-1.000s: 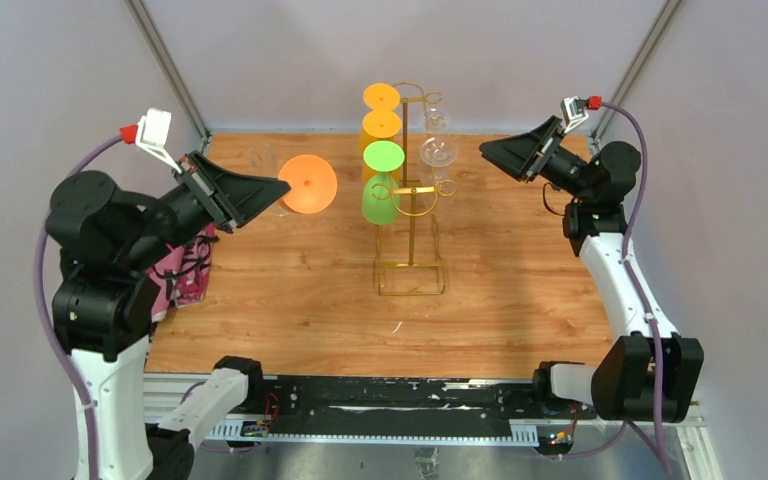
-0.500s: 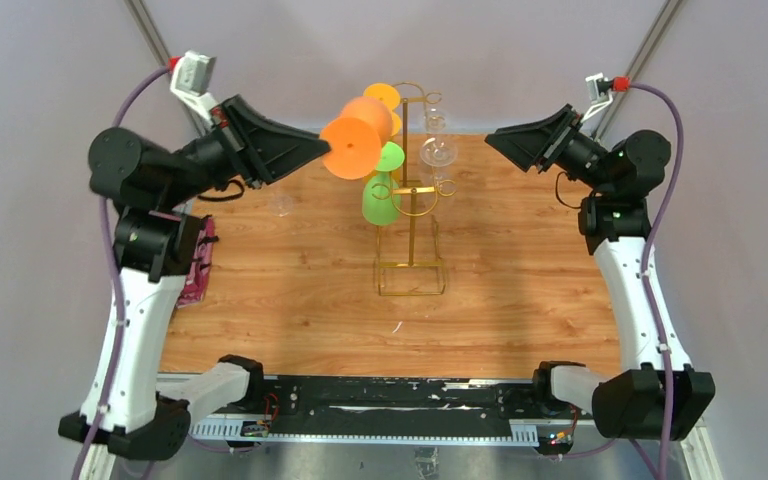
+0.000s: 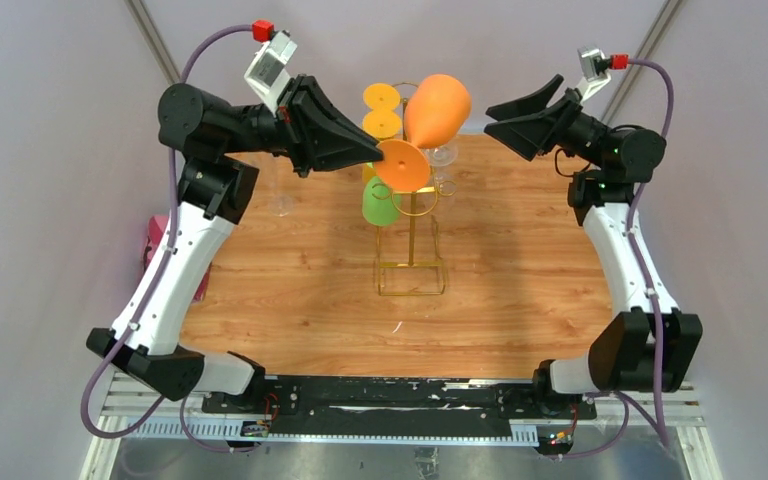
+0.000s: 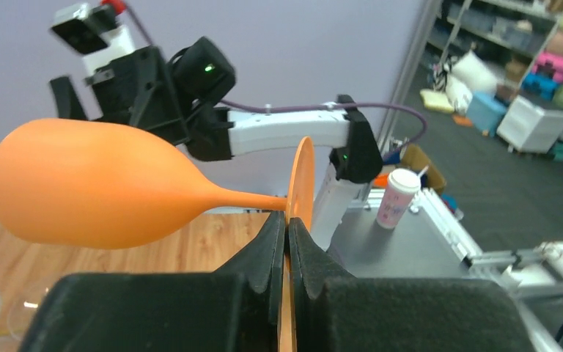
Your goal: Take the wine glass off the wine glass rack
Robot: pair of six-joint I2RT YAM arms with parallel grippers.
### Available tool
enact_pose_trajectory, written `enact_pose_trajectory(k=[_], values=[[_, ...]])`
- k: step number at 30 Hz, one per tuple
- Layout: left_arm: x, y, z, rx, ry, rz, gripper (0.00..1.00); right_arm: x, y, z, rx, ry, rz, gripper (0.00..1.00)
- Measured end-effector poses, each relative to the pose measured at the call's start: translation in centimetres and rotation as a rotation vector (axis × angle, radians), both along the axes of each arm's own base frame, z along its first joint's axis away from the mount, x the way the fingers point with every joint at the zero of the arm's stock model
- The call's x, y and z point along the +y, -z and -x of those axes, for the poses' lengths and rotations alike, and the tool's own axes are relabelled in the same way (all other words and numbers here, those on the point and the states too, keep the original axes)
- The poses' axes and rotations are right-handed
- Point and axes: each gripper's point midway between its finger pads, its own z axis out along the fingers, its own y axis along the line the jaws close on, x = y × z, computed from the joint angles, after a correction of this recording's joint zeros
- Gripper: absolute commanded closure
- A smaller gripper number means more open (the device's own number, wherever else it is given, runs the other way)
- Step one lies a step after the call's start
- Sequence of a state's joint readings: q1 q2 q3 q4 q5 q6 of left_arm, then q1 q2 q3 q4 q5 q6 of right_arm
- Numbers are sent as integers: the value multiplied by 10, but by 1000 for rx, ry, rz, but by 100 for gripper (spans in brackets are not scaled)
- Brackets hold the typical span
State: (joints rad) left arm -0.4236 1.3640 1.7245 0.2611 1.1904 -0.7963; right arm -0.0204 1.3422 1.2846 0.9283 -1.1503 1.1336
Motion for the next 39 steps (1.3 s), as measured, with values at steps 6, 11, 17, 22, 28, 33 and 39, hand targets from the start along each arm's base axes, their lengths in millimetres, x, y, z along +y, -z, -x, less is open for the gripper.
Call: enact_pose_trajectory(k=[6,11,17,22,28,33,39], values=[[6,-4,35,-226,99,-7,100,2,-2,-9,-10,-107,-56,19],[8,7,44,-299,158,-35,100,3,-2,-9,-8,-148,-78,20],[8,17,43,-321,180,-51,100,5,-23,24,-116,-163,-69,20],[6,20,40,-320,184,-55,100,14,-43,63,-218,-204,-62,20],[-3,27,27,-290,197,-66,100,42,-52,92,-260,-330,-64,20],[-4,28,27,-288,204,-67,100,55,-45,84,-229,-382,-55,40],[1,26,18,-304,192,-79,100,62,-43,100,-223,-445,-33,100]])
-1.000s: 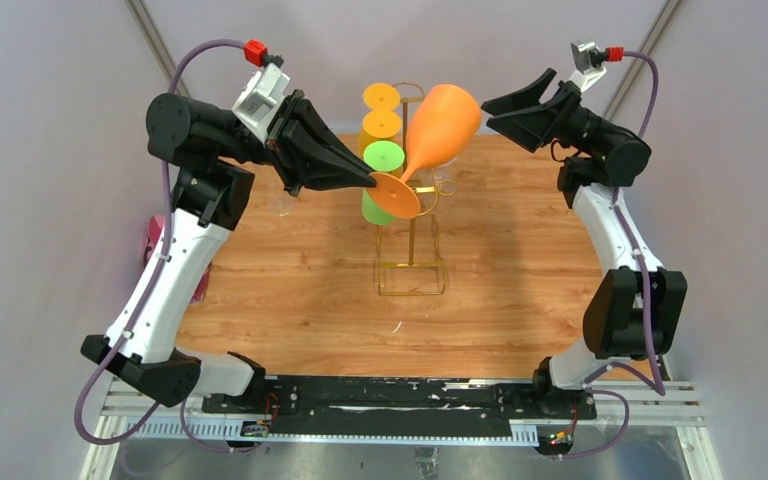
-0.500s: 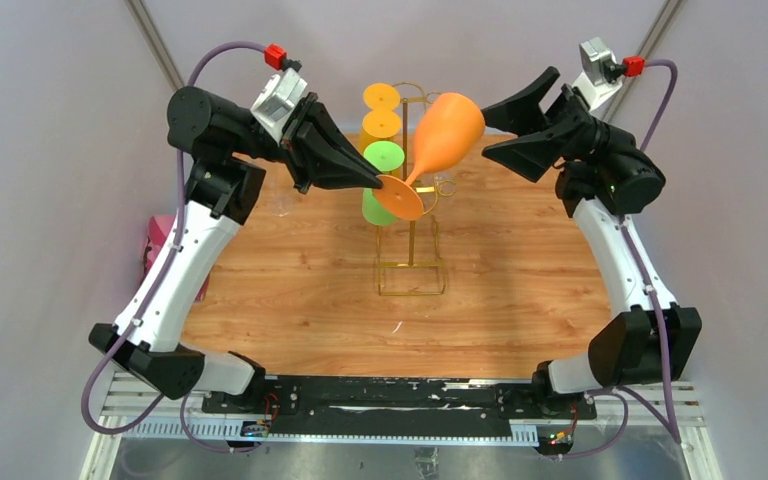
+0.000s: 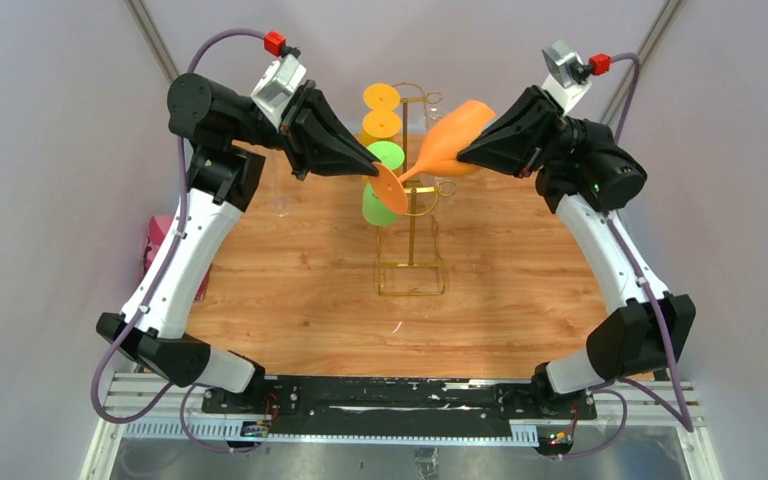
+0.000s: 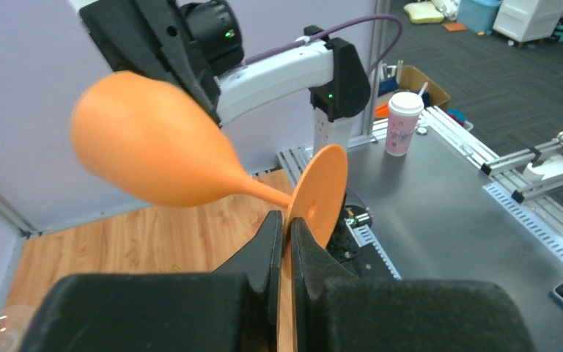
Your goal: Take the wine glass off the wine glass rack
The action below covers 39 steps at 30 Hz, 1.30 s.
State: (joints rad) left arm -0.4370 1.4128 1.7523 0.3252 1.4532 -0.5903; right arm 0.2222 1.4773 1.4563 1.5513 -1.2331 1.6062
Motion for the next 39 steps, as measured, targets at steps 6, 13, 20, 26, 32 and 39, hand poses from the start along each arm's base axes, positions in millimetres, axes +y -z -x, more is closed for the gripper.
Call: enact_pose_trajectory(k=[6,13,20,26,32,39], values=[[2,-6,-8,-38,7,-4,93,-7,-12,36,-103,-2,15,100],[1,-7,-30,-39,22,-39,79,-6,-10,28,-98,47,-6,100],[2,-3,-48,0,-5,-51,41,-5,-7,18,-78,75,9,100],[22,-7,-63,-4,-104,-33,31,-8,-11,22,-82,143,36,100],[34,-20,-68,-28,-185,7,95,-15,-19,41,-142,243,60,100],[54,-41,-132,146,-449,147,100,-35,-54,-3,-97,596,101,100]])
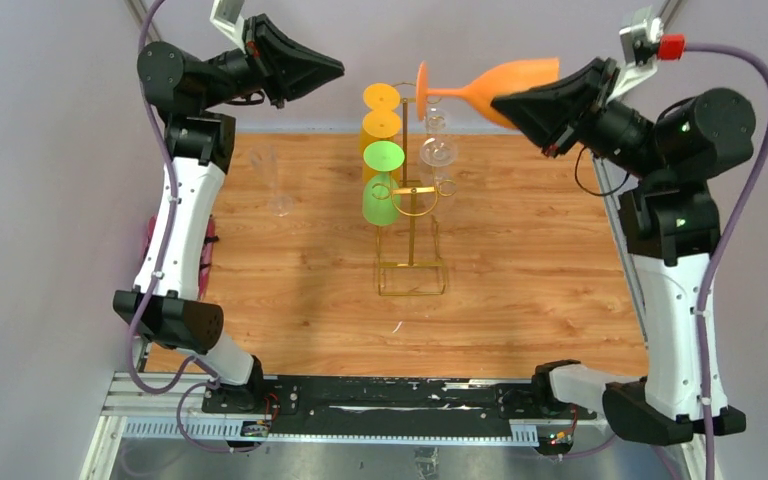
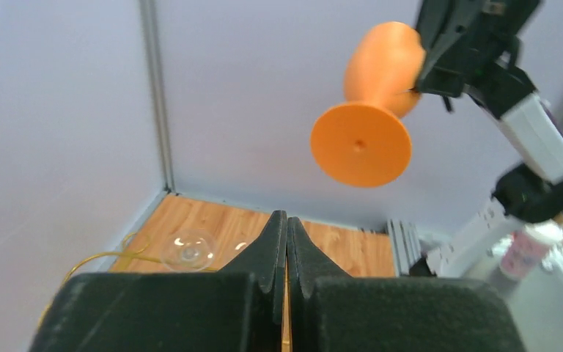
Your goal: Take the wine glass off the wine glass rack
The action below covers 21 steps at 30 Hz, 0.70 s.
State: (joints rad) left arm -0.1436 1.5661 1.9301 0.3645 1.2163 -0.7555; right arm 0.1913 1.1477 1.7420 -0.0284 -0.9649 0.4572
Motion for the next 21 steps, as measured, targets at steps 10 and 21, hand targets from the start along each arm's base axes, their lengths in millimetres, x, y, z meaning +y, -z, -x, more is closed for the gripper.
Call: enact_pose_trajectory(k=[10,21], values=[[13,63,-96,442,-247,147,100,-82,17,-159,231,688,108,100],[-5,135,-103,557,-603,-133,100,-203,254,-289,894,1040,425,100]])
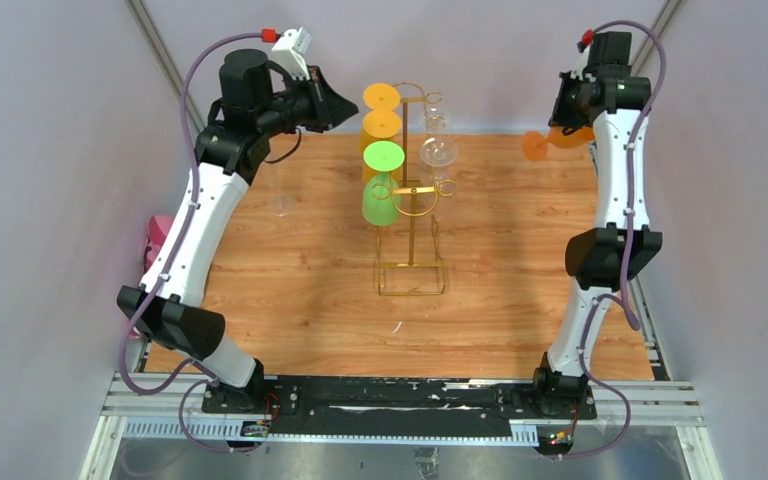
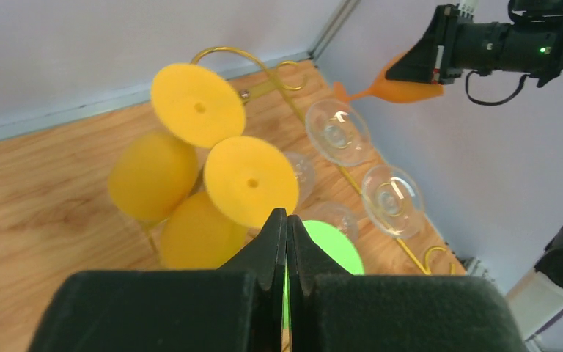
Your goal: Take the wine glass off the wine glass rack
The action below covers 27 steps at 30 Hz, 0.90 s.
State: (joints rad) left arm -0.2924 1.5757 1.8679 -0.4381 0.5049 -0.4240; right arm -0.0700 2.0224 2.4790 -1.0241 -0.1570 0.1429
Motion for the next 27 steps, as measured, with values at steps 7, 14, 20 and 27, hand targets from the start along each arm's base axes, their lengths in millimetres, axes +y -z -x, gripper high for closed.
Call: enact_pose_trajectory(k=[7,14,20,27], values=[[24,32,0,55,-107,-107,100,-32,60,6,208,61,138,100],[24,65,-1,129,-109,-136,100,-66,82,19,326,116,317,100],[23,89,0,181,-104,-155,100,-85,125,18,451,116,396,100],[24,87,2,170,-106,-153,100,-94,180,-1,530,105,422,100]])
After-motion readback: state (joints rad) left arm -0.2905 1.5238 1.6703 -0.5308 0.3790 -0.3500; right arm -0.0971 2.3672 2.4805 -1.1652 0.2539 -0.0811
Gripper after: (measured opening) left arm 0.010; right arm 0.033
